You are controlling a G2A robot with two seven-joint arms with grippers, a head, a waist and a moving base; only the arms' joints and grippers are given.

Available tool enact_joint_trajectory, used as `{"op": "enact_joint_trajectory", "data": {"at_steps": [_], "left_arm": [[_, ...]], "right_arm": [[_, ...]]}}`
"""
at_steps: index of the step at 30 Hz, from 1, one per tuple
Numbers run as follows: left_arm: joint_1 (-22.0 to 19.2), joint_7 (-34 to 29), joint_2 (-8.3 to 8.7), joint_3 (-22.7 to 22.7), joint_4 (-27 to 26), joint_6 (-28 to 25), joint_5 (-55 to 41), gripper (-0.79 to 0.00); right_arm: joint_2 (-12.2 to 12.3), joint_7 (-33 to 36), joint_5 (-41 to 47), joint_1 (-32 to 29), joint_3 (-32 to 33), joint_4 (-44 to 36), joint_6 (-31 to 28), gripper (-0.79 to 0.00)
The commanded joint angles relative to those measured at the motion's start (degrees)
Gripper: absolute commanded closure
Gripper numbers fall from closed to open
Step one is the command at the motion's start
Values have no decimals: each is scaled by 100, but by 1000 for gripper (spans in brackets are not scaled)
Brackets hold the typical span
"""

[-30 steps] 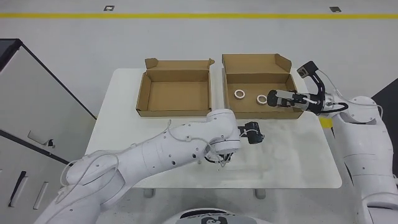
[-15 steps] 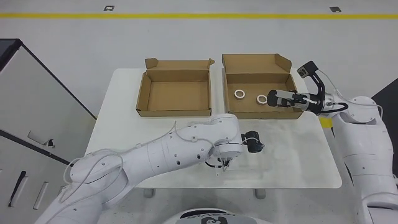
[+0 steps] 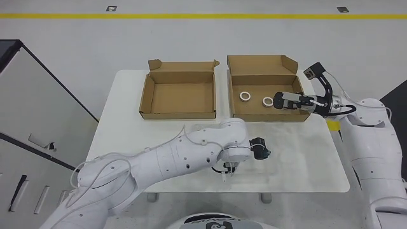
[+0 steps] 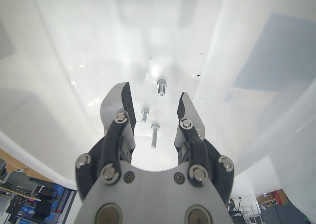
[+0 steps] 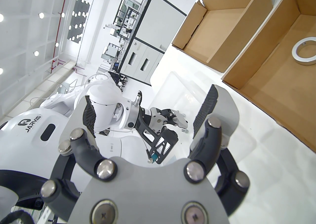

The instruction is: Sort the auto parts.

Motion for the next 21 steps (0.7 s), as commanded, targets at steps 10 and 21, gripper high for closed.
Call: {"op": "enact_joint_trajectory", "data": {"at_steps": [10,21], "left_arm": [[72,30,-47,-6,138,-99,7,-345],[125,29,-55,-57,217,-167,17,-317]], "right_arm": [[0,0,2,0,0,0,0,-785],[0,0,2,0,0,0,0,-785]]}}
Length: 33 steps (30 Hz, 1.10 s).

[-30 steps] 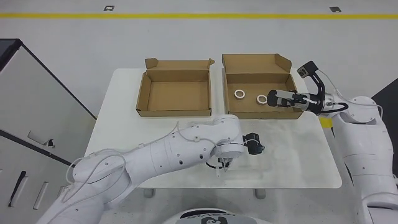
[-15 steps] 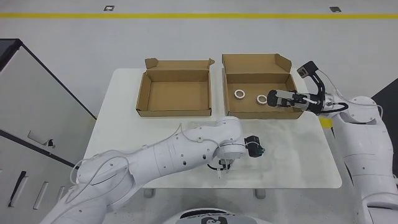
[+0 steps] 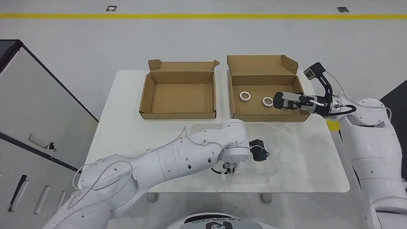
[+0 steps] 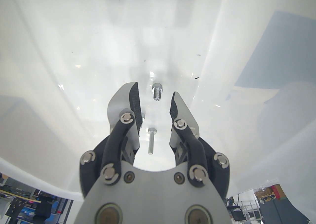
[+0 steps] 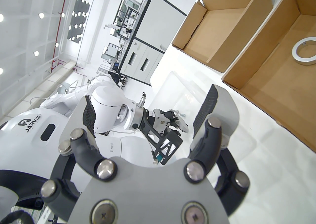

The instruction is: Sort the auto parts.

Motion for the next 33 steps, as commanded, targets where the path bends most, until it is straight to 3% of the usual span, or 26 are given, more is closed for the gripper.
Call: {"op": "enact_joint_trajectory", "data": {"at_steps": [1,3,8,10,17,23,33], "left_arm": [[13,30,-3,-7,25,-29,6,-302],[24,55,-9,-15,53,-37,7,-234],[39,90,-35,-13,160,-78,17,-197],[37,101,-46,-22,184,-67,24,0],[4,11,6,-262,-90,89,-106,0],[-193,-21,200,-469,-706,280,-215,0],[-1334,-21,688,-131,-1639,839,-714,0]], "right_arm": [[0,0,2,0,0,0,0,-785],[0,0,2,0,0,0,0,-785],[0,0,2,0,0,0,0,-785],[0,0,2,0,0,0,0,-785],[0,0,2,0,0,0,0,-785],[0,0,2,0,0,0,0,-785],[0,0,2,0,0,0,0,-785]]}}
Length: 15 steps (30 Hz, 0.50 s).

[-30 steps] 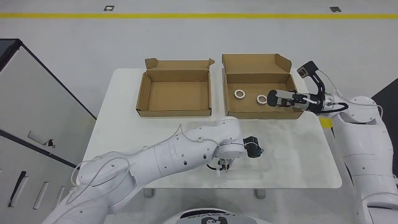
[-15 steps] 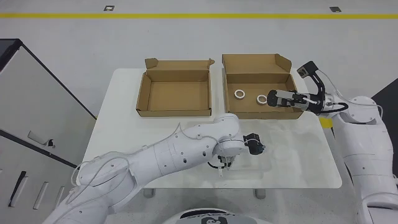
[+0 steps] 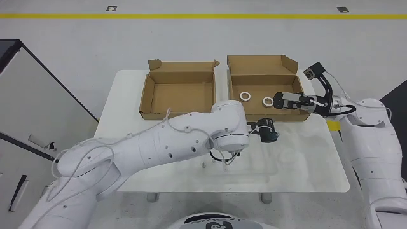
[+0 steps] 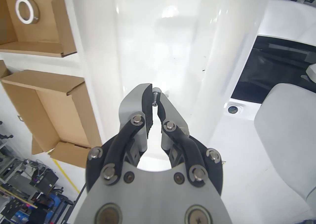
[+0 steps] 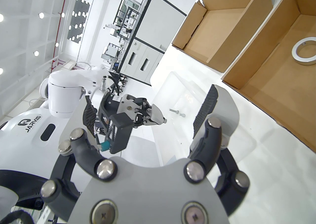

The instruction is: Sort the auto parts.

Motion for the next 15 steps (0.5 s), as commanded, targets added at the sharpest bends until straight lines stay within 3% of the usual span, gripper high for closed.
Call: {"op": "enact_joint_trajectory", "data": {"at_steps": [1,15], "left_arm": [[-284,0,87,138,-74,141,-176,0],[-258,61,89,126,-67,149,-189,0]], "right_arm": [[0,0,2,0,0,0,0,-785],[0,0,2,0,0,0,0,-785]]}}
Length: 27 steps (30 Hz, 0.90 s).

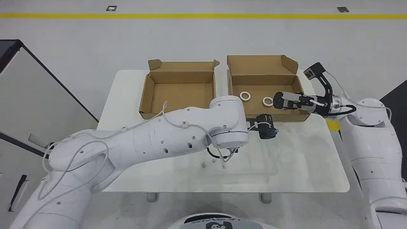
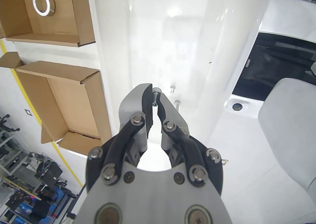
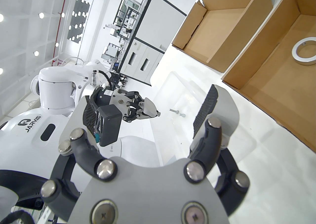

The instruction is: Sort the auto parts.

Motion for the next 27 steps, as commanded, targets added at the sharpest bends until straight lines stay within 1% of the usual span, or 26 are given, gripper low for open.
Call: {"op": "enact_joint_trajectory", "data": {"at_steps": [1,4,8,13,15,18,20,23,27], "left_arm": [[82,248,24,-115,86,48,-56,0],[171,370,153,-492,101,99,-202,0],[511,376,462,-1163,-96,85,-455,0],[1231,290,913,-2071,-547,-28,-503,0],[1560,357,1075,-2502,-748,-109,-610,0],[2056,687,1267,-3215,-1036,-275,-1071,0],[2309,863,1361,-3615,-1185,-425,-1340,0],[2607,1232,1444,-4092,-1331,-654,-1929,0],[2863,1813,1490,-4523,-1408,-1092,-2813,0]], "right_arm": [[0,0,2,0,0,0,0,-785],[0,0,2,0,0,0,0,-785],[0,0,2,0,0,0,0,-785],[0,0,2,0,0,0,0,-785],[0,0,2,0,0,0,0,-785],[0,0,2,0,0,0,0,-785],[0,0,2,0,0,0,0,-785],[0,0,2,0,0,0,0,-785],[0,0,2,0,0,0,0,-785]]}}
